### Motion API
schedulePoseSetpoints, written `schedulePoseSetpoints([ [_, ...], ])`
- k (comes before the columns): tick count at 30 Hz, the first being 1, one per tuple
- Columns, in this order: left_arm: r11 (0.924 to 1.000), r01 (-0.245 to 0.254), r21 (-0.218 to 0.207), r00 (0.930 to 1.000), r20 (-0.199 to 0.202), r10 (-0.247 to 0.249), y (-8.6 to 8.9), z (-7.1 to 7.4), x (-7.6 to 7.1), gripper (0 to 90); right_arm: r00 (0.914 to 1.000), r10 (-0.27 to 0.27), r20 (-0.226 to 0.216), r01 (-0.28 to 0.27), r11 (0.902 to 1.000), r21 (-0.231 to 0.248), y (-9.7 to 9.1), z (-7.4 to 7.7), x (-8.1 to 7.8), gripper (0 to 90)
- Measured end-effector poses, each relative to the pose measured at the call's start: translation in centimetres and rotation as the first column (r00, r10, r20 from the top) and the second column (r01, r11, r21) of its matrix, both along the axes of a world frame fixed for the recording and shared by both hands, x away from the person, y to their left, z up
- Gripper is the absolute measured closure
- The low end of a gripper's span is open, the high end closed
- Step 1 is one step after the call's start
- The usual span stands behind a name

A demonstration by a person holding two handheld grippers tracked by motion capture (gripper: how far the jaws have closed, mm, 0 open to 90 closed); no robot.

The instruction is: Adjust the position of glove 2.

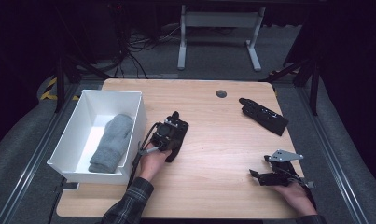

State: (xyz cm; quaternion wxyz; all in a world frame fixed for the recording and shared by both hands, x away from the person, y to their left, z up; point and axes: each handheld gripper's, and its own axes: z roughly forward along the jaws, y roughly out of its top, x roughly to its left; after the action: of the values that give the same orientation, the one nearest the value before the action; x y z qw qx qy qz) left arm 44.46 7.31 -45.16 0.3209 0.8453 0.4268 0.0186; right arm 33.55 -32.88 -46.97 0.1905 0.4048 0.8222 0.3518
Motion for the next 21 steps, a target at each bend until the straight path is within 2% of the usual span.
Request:
schedulePoseSetpoints([
  [4,0.9975,0.068,-0.018,0.9975,-0.018,-0.068,-1.4,0.0,-1.4,90.0,1.0000,0.003,-0.002,-0.003,1.0000,0.000,0.1,0.0,0.0,12.4],
  [7,0.9949,0.097,-0.027,0.9949,-0.024,-0.098,-2.1,-0.1,-2.1,90.0,1.0000,0.005,-0.002,-0.005,1.0000,0.001,0.1,0.0,0.0,12.3],
  [10,0.9859,0.162,-0.041,0.9860,-0.032,-0.163,-3.8,-0.1,-3.3,90.0,1.0000,0.005,-0.002,-0.005,1.0000,0.001,0.1,0.0,0.0,12.3],
  [11,0.9859,0.162,-0.041,0.9860,-0.032,-0.163,-3.8,-0.1,-3.3,90.0,1.0000,0.005,-0.002,-0.005,1.0000,0.001,0.1,0.0,0.0,12.3],
  [14,0.9757,0.214,-0.047,0.9759,-0.033,-0.216,-5.4,-0.1,-4.3,90.0,1.0000,0.005,-0.002,-0.005,1.0000,0.001,0.1,0.0,0.0,12.3],
  [18,0.9711,0.233,-0.052,0.9721,-0.017,-0.234,-5.7,0.3,-4.6,89.9,1.0000,0.005,-0.002,-0.005,1.0000,0.001,0.1,0.0,0.0,12.3],
  [21,0.9741,0.220,-0.054,0.9756,0.017,-0.219,-4.9,1.3,-4.7,89.9,1.0000,0.005,-0.002,-0.005,1.0000,0.001,0.1,0.0,0.0,12.3],
])
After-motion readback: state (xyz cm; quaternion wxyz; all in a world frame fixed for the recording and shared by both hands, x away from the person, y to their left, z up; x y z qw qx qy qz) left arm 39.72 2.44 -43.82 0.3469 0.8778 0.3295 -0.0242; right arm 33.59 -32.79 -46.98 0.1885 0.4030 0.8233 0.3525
